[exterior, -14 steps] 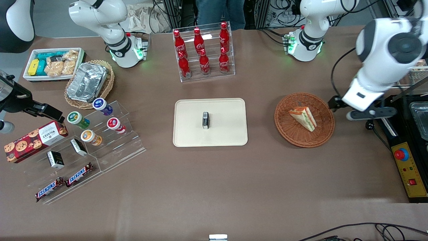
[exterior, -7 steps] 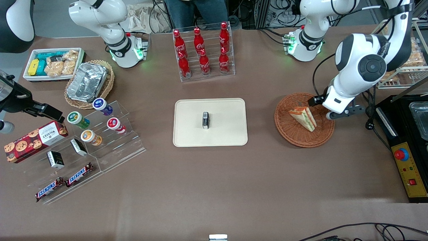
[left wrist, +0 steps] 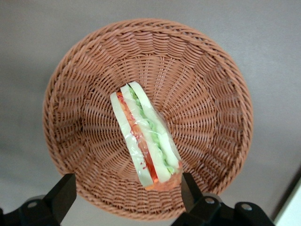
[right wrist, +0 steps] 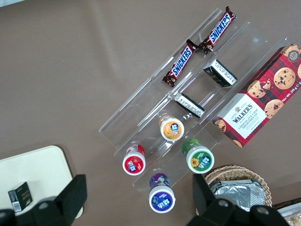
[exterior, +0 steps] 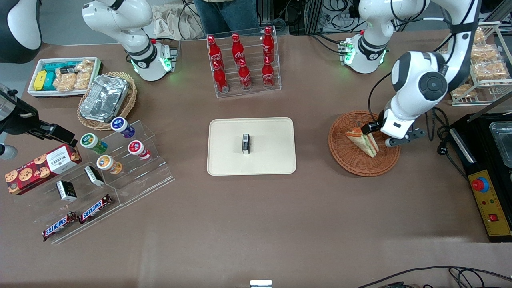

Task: Place sandwich from basket to tray
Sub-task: 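Lower the left gripper and close it on the sandwich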

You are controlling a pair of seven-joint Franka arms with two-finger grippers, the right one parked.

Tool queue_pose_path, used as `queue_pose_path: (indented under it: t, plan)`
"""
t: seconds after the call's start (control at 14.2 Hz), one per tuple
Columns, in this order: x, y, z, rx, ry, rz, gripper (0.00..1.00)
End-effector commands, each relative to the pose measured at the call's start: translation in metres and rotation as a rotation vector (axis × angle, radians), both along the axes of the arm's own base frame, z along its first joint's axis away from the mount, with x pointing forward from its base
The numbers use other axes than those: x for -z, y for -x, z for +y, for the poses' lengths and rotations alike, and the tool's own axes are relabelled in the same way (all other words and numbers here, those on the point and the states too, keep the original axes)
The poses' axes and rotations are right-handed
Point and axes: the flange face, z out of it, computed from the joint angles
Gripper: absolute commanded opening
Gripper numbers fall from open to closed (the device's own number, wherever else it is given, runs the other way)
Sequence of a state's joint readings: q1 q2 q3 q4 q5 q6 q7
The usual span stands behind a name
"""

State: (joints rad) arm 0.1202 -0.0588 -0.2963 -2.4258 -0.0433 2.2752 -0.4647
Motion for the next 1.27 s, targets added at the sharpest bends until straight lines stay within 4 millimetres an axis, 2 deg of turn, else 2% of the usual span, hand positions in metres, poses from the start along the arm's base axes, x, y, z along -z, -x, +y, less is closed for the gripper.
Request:
queue_pose_path:
  t: [0.0, 0.21, 0.56, 0.77, 0.99, 1.2]
  plan:
    - [0.009, 0.009, -0.003, -0.042, 0.007, -0.035, 0.99]
    - [0.034, 0.021, -0.001, -0.094, 0.015, -0.095, 0.99]
    - [0.050, 0.024, -0.011, -0.120, 0.022, -0.092, 0.98]
    - [0.042, 0.018, -0.014, -0.137, 0.022, -0.106, 0.98]
    - [0.023, 0.002, -0.026, -0.150, 0.019, -0.096, 0.98]
    - [0.023, -0.004, -0.028, -0.167, 0.020, -0.085, 0.98]
